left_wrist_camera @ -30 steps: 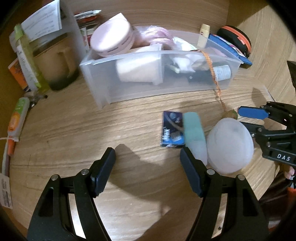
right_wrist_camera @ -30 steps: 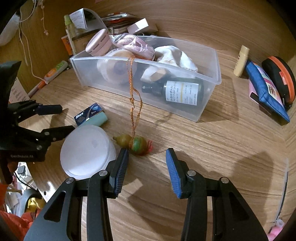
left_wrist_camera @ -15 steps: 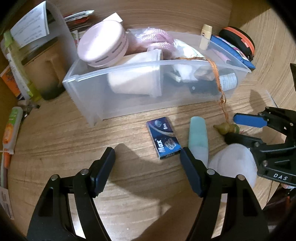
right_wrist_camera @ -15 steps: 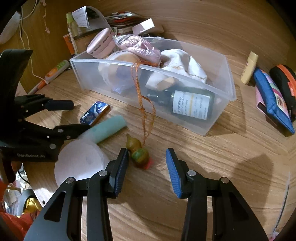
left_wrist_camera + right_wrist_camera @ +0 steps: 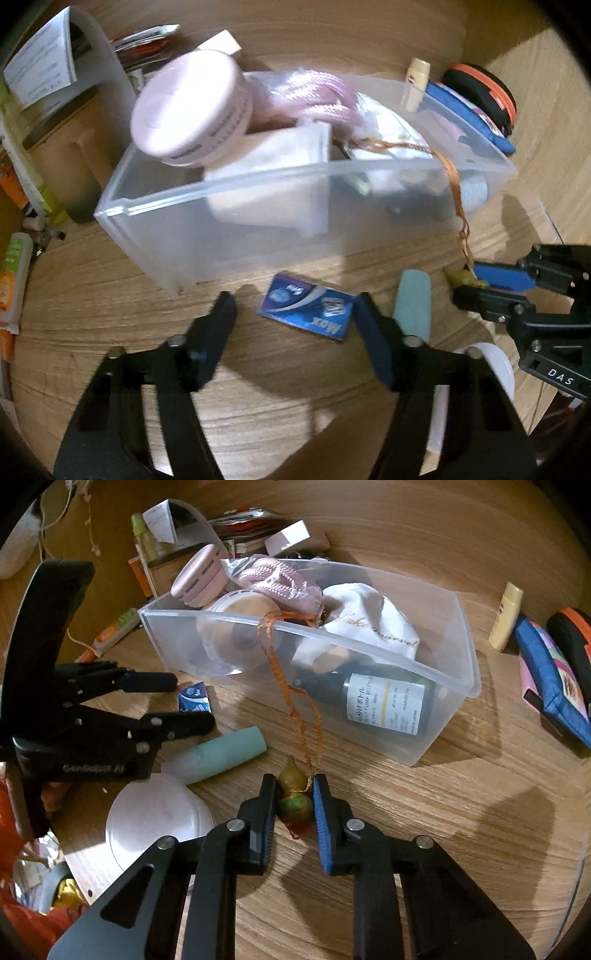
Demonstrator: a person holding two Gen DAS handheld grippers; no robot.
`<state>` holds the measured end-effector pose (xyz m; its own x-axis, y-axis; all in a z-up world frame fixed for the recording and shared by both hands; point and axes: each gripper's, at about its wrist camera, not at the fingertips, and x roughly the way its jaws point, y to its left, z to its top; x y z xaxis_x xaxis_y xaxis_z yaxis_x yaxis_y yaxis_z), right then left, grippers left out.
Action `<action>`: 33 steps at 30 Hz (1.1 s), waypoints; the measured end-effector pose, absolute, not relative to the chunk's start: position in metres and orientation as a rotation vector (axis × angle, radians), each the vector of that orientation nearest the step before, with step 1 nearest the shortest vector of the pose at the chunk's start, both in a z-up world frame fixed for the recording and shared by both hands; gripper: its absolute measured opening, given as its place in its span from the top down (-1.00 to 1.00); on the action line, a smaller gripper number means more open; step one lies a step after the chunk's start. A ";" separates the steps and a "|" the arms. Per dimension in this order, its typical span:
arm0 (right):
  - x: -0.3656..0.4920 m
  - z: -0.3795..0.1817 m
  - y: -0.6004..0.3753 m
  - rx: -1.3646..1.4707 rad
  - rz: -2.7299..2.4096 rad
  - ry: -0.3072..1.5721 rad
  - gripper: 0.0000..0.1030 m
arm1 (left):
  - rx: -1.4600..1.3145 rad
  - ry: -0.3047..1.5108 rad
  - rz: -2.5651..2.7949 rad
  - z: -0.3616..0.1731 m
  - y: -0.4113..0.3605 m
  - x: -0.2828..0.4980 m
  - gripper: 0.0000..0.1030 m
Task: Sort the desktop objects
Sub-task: 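Grasp the blue Max box with the left tool while the right tool grasps the fruit charm, then carry the blue box with the left tool while the right tool carries the charm over the bin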
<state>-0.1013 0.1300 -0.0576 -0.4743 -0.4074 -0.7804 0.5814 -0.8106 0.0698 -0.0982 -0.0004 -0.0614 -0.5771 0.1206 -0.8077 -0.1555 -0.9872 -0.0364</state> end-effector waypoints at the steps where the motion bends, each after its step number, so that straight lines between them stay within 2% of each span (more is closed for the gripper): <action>1: -0.102 -0.057 0.131 1.130 -2.279 0.269 0.66 | -1.352 0.058 2.666 -0.061 -0.002 -0.098 0.02; 11: -0.100 -0.040 0.144 1.072 -2.329 0.208 0.66 | -1.332 -0.040 2.700 -0.052 -0.014 -0.094 0.02; 21: -0.099 0.006 0.163 0.930 -2.425 0.155 0.66 | -1.112 -0.060 2.758 -0.002 -0.013 -0.074 0.02; 33: -0.128 0.032 0.164 0.872 -2.497 0.184 0.66 | -1.053 -0.075 2.749 0.016 0.003 -0.107 0.02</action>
